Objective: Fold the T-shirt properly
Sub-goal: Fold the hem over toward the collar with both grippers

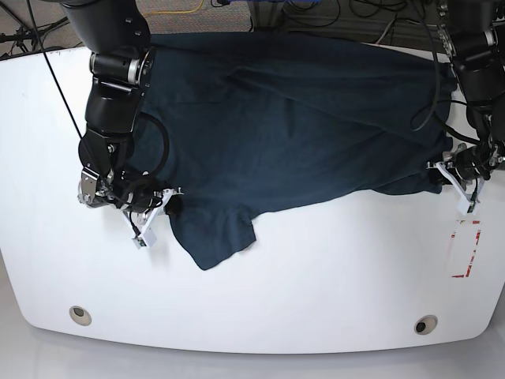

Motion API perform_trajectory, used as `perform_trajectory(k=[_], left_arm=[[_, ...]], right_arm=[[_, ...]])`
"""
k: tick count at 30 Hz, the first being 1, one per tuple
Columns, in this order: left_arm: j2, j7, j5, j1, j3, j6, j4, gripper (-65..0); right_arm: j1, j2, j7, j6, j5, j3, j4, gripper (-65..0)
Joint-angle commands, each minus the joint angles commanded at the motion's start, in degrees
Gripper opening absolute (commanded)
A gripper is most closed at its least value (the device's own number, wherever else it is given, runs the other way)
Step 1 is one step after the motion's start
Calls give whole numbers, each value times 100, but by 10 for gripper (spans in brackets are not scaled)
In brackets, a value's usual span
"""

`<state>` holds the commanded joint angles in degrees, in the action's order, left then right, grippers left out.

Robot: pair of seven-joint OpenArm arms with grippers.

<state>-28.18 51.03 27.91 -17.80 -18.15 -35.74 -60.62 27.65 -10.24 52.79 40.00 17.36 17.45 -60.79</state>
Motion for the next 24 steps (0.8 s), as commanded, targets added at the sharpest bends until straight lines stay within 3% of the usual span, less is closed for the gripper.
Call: perform_trajectory(k=[6, 13, 24], left_arm=[[0, 369, 0, -44, -9, 0, -747, -650], [18, 809, 18, -158, -18, 0, -1266, -650], [0, 818, 18, -167, -18, -9, -1495, -650]], right_arm=[[-18, 0, 422, 0, -9, 0, -695, -650], [9, -237, 703, 0, 35, 0, -1046, -650], [-44, -501, 1345, 0, 44, 9, -1916, -650]])
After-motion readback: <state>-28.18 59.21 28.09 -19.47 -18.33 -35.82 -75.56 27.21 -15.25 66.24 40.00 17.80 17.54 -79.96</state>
